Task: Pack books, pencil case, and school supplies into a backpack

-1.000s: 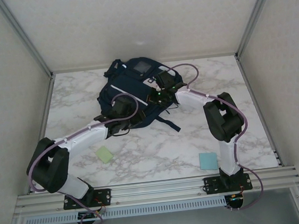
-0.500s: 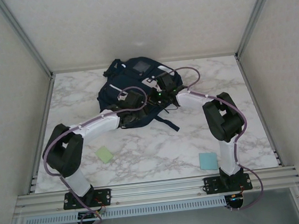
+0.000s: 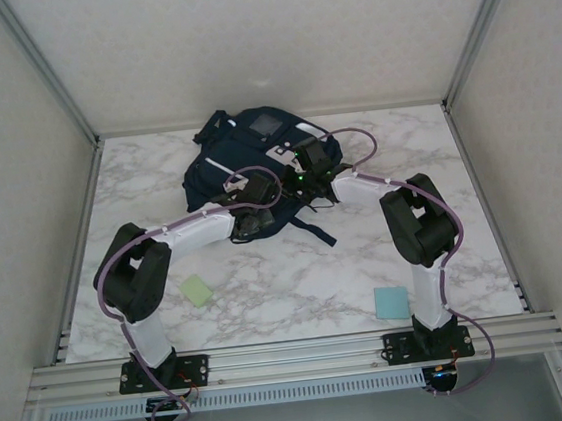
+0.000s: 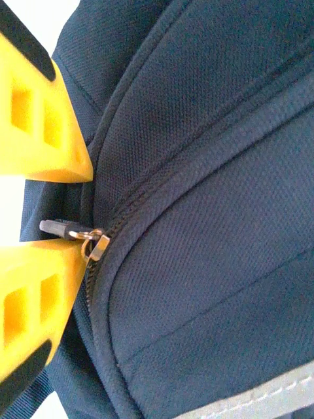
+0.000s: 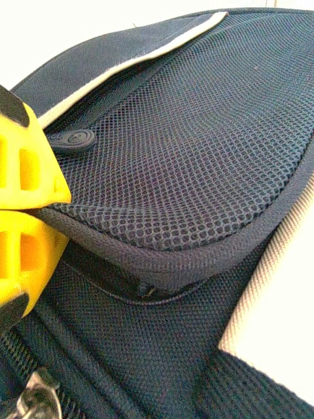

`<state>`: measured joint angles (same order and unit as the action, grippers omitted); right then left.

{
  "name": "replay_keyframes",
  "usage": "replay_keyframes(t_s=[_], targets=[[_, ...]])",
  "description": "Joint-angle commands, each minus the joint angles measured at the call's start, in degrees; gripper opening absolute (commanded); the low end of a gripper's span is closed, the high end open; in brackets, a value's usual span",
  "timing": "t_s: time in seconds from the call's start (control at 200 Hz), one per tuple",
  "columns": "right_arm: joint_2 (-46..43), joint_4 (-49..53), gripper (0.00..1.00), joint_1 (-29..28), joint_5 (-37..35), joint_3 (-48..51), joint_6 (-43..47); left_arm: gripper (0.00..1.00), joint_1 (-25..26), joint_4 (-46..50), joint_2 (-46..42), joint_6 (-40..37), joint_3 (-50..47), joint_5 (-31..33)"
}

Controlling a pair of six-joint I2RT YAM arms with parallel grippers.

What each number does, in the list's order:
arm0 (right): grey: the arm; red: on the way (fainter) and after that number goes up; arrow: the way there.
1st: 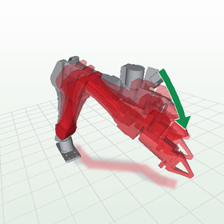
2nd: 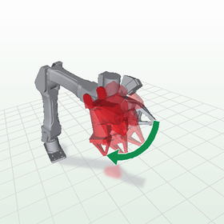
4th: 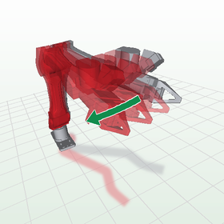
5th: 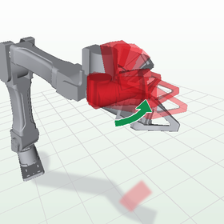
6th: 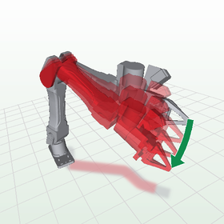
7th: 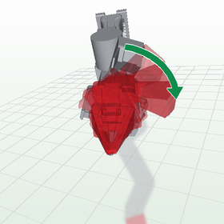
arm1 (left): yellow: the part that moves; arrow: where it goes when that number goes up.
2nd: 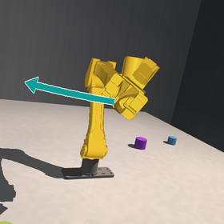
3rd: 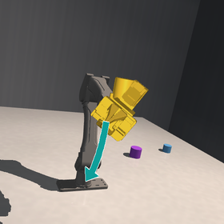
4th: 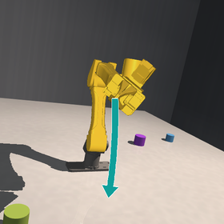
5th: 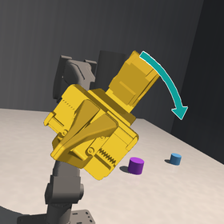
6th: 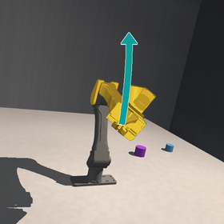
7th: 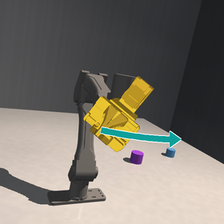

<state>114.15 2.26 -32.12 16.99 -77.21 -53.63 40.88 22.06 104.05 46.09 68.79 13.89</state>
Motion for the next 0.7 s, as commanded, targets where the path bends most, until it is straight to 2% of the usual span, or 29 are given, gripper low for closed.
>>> replay_keyframes(t_s=[0.0,0.045,0.115,0.28,0.365,0.566,0.691], targets=[[-2.0,-4.19,0.0,-0.15,2.25,0.48,0.54,0.38,-0.53,-0.44,1.31,-4.0,1.06,-1.87],[-2.09,-4.28,0.0,-0.14,2.38,0.44,0.49,0.4,-0.63,0.3,2.07,-4.77,1.92,-2.05],[-2.3,-4.47,0.0,-0.15,2.55,0.64,0.49,0.39,-0.87,2.5,3.43,-5.84,3.62,-0.89],[-3.35,-4.34,0.0,-0.14,2.22,1.22,1.27,0.15,-2.44,4.52,5.14,-7.14,4.94,-0.35],[-3.88,-3.88,0.0,-0.05,1.91,1.41,1.93,0.06,-3.0,5.0,4.57,-8.26,4.86,-0.34],[-4.58,0.27,0.0,0.38,0.72,1.1,6.91,0.02,-4.24,7.0,-0.06,-14.94,3.76,-0.56],[-6.06,2.14,0.0,1.15,-0.29,3.18,10.28,0.0,-7.17,10.05,-2.37,-21.77,3.54,-7.85]])
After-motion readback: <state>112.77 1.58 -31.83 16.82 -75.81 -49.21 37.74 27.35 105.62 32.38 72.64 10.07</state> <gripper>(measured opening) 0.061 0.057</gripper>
